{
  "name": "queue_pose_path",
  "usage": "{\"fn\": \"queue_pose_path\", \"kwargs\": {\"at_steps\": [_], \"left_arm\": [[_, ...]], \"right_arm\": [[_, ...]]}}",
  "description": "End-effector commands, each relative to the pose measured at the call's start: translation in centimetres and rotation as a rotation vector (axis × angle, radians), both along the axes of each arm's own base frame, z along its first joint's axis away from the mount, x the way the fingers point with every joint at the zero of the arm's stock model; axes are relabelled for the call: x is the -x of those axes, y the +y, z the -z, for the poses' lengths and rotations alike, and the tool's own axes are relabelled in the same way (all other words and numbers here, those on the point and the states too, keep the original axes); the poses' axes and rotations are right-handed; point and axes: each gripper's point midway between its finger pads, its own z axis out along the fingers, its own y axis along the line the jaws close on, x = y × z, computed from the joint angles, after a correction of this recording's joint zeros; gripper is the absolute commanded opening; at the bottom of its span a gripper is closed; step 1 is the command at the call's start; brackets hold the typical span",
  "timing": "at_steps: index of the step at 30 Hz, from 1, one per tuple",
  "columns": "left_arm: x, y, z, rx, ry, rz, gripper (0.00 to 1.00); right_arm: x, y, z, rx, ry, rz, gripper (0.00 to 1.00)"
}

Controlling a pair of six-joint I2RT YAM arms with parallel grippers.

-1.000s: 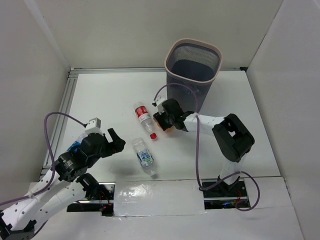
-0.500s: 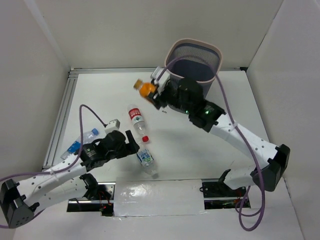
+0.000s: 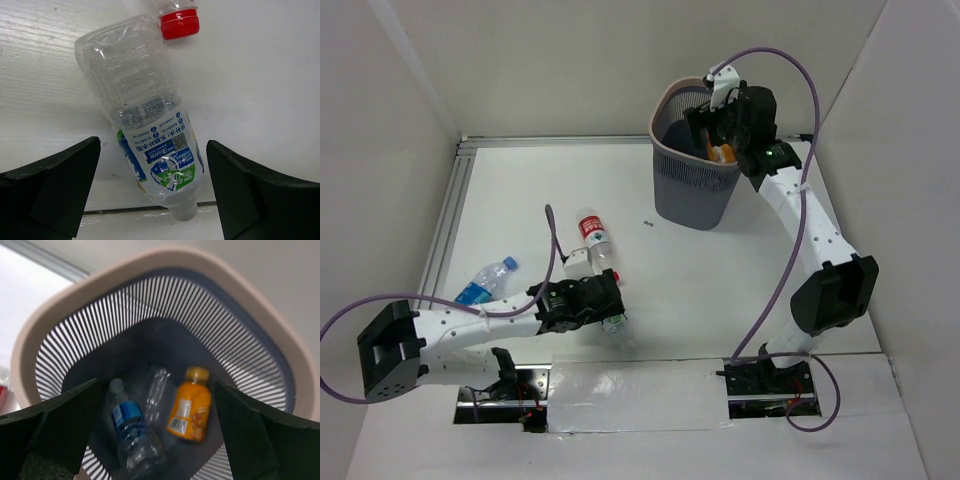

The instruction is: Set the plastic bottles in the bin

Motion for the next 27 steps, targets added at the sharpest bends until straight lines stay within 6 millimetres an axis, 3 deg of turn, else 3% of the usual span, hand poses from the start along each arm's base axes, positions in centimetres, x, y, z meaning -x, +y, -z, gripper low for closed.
{"fn": "queue_pose_path", "kwargs": {"at_steps": [1, 2, 4, 6, 10, 11, 13, 15, 17, 18, 21, 22, 24, 27], "left_arm": [[-1.4, 0.0, -1.3, -0.005, -0.06, -0.098, 1.0], [-1.5, 0.2, -0.8, -0.029, -0.057, -0.102, 1.0], [-1.4, -0.1, -0.2, -0.044, -0.035, -0.094, 1.0], [-1.2, -0.3, 1.3, -0.089, -0.001, -0.087, 1.0], [-1.4, -1.0, 3.5, -0.168, 0.027, -0.079, 1.0], [-1.5, -1.3, 3.9, -0.179, 0.033, -0.079, 1.0], [-1.6, -2.0, 4.0, -0.196, 0.033, -0.055, 0.93], [-0.9, -2.7, 3.2, -0.195, 0.03, -0.026, 0.71], [0.0, -2.8, 1.9, -0.176, 0.025, -0.01, 0.5], [0.9, -3.0, 0.1, -0.129, 0.009, 0.003, 0.3], [3.4, -1.0, -2.9, -0.107, 0.03, -0.04, 0.11], [3.9, -0.3, -5.0, -0.058, 0.013, -0.056, 0.06], [4.7, 0.9, -7.2, -0.014, 0.007, -0.104, 0.04], [4.3, 1.4, -12.5, 0.052, -0.068, -0.071, 0.03]], "right_arm": [[2.2, 0.3, -2.7, -0.07, -0.006, -0.081, 1.0], [2.6, 0.2, -1.4, -0.064, 0.019, -0.081, 1.0], [4.1, 0.3, -2.1, -0.091, 0.009, -0.103, 1.0], [5.0, 0.1, -1.1, -0.091, 0.029, -0.116, 1.0], [7.6, 0.3, -1.5, -0.116, 0.018, -0.18, 1.0], [8.6, 0.0, -2.4, -0.123, -0.004, -0.193, 1.0], [9.9, 0.2, -1.9, -0.135, 0.001, -0.251, 1.0], [11.1, -0.4, -1.9, -0.15, 0.001, -0.264, 1.0], [11.8, -1.1, -2.0, -0.158, -0.005, -0.282, 1.0], [12.5, -1.5, -2.0, -0.16, -0.01, -0.287, 1.0], [13.8, -2.6, -2.1, -0.172, -0.017, -0.313, 0.94], [13.8, -2.8, -1.3, -0.176, 0.001, -0.319, 0.92], [14.4, -2.8, -1.2, -0.185, 0.003, -0.355, 0.86], [14.6, -3.9, -0.8, -0.191, 0.015, -0.365, 0.61]]}}
